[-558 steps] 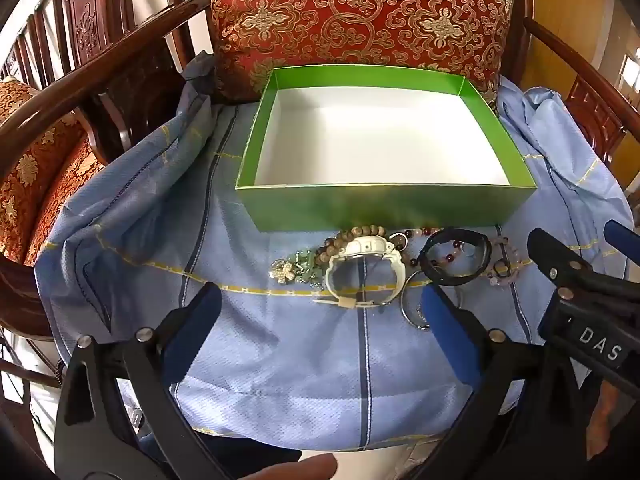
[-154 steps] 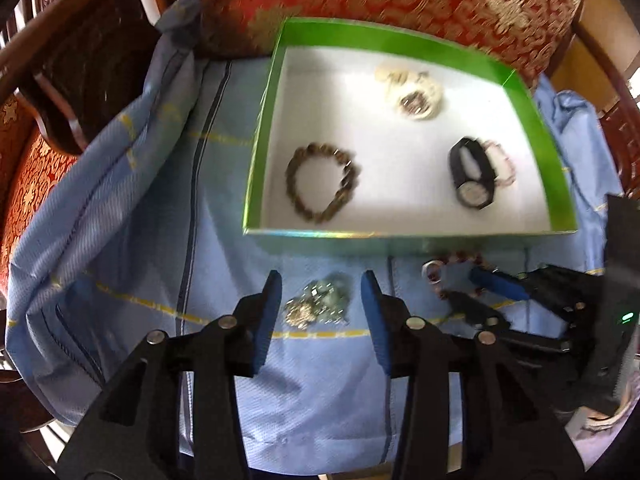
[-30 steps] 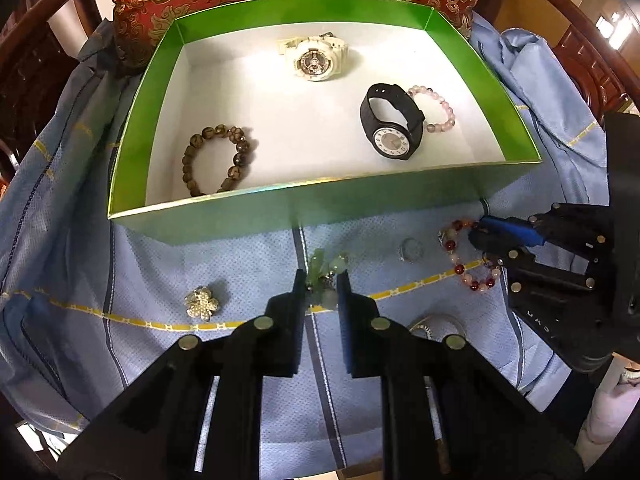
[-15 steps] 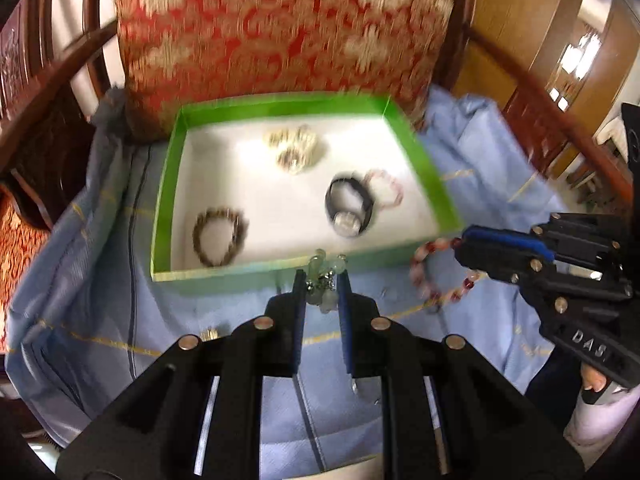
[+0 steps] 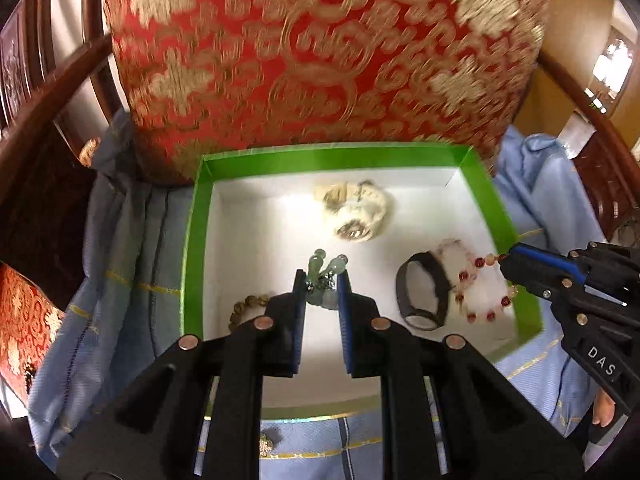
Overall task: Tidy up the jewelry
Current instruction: 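Carry the pendant and red-bead bracelet into the green box and release both, then grasp the small gold brooch with the left tool while the right tool reaches the silver bangle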
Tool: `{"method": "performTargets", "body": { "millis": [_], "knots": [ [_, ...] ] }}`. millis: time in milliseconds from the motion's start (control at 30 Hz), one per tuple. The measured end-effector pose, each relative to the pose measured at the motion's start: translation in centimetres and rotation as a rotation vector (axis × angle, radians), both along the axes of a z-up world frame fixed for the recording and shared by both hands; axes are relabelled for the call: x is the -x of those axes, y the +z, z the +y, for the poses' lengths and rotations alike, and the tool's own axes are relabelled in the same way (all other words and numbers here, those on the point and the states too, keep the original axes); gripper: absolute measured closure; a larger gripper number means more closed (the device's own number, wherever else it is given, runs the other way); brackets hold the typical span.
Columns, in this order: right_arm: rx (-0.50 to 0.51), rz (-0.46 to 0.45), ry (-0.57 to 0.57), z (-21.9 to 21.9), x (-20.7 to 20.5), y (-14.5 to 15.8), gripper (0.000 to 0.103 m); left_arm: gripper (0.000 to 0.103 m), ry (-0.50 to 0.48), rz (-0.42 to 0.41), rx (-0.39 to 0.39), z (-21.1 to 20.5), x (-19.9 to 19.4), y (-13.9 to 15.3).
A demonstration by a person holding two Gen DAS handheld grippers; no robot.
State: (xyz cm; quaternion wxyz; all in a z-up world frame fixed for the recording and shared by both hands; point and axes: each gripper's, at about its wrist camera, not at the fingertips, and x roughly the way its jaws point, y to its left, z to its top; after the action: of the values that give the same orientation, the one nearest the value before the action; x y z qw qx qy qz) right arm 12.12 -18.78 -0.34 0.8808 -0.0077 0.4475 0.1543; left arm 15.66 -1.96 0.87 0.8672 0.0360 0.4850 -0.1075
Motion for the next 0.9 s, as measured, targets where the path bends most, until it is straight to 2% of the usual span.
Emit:
{"method": "performTargets", "body": {
  "millis": [100,167,200,300,433,467,533,567,633,733,867,900],
  "knots": [
    [-0.005,0.003,-0.021,-0.3,-0.6,-0.7,0.094,0.086,0.003,0.005,0.009,0.1,-0.4,-0.5],
    [-0.011,0.01,-0.04,-0.7,-0.5,-0.5,0.078,0.072,0.019,0.011,0.027,0.3,-0.4,-0.6],
    [-0.018,0.011,-0.042,-0.9,-0.3,-0.3,0.068,0.069,0.021,0.016,0.036,0.4,-0.3,-0.5],
    [-0.037,-0.01,-0.014,-1.3,1.5,1.0,0.067,0.069,-0.009,0.022,0.046,0.5,1.2,-0.1],
    [-0.033,0.002,0.078,-1.0,4.6,1.3,0.066,0.062,-0.052,0.005,0.042,0.5,4.4,0.8],
    [-0.027,0.007,0.103,-0.8,5.5,1.0,0.062,0.06,-0.055,-0.006,0.04,0.5,5.3,1.0],
    [-0.027,0.012,0.122,-0.8,6.8,0.0,0.034,0.055,-0.053,-0.06,-0.016,0.0,7.3,1.5],
    [-0.029,0.022,0.129,-0.7,7.7,-0.9,0.03,0.053,-0.048,-0.095,-0.055,-0.3,8.2,1.7],
    [-0.006,0.081,0.162,-0.1,9.0,-3.3,0.027,0.045,-0.046,-0.125,-0.096,-0.7,9.4,1.6],
    [0.051,0.147,0.188,1.1,10.3,-6.5,0.027,0.043,-0.047,-0.092,-0.092,-0.7,10.4,0.8],
    [0.088,0.187,0.256,3.1,11.4,-8.5,0.027,0.034,-0.024,-0.058,-0.132,-0.4,10.4,-0.6],
    [0.104,0.189,0.275,3.7,11.7,-8.8,0.024,0.032,-0.009,-0.039,-0.138,-0.1,10.2,-1.0]
  ]
}}
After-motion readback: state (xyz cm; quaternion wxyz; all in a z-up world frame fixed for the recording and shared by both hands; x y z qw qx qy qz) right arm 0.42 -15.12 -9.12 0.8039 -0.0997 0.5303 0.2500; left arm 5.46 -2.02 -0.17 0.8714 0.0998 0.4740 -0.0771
